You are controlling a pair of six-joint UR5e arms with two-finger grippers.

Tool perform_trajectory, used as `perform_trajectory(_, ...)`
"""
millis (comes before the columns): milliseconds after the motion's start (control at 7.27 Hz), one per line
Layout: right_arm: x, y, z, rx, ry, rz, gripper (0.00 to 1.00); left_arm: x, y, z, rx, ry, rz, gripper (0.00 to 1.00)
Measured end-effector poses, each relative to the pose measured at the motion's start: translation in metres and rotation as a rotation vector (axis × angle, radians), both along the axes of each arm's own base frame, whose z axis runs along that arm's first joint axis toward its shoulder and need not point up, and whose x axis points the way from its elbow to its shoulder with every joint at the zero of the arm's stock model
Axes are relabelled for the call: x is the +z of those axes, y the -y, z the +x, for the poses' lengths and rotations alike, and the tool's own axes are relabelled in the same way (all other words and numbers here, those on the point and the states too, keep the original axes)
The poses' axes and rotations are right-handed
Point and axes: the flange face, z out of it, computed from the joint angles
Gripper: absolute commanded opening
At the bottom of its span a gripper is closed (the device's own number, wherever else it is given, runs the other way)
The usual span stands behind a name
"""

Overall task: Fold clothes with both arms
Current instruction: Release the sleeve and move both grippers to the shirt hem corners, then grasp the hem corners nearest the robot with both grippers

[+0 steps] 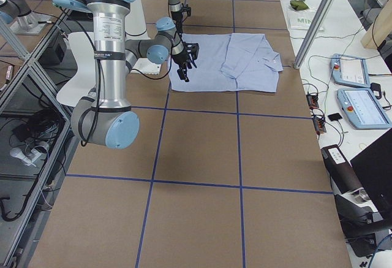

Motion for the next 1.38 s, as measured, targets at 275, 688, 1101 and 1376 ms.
perform_trajectory(275, 0.0013, 0.0000, -0.0006, 0.001, -0.003, -0.001, 1.00, 0.0037, -0.0011, -0.0021, -0.002, 0.016, -0.007, 0.66)
perform_trajectory(688, 0.0020, -0.0019, -0.0027, 0.000, -0.007, 0.004, 1.00, 0.0095, -0.0019, -0.0060, -0.001, 0.033, -0.010, 0.42)
perform_trajectory(1101, 0.0026, -0.0026, -0.0034, 0.000, -0.009, 0.007, 1.00, 0.0043, -0.0030, -0.0047, 0.004, 0.022, -0.011, 0.00)
perform_trajectory(1376, 0.0072, -0.0034, -0.0034, -0.002, -0.018, 0.004, 1.00, 0.0011, -0.0031, -0.0056, 0.004, 0.015, -0.011, 0.00)
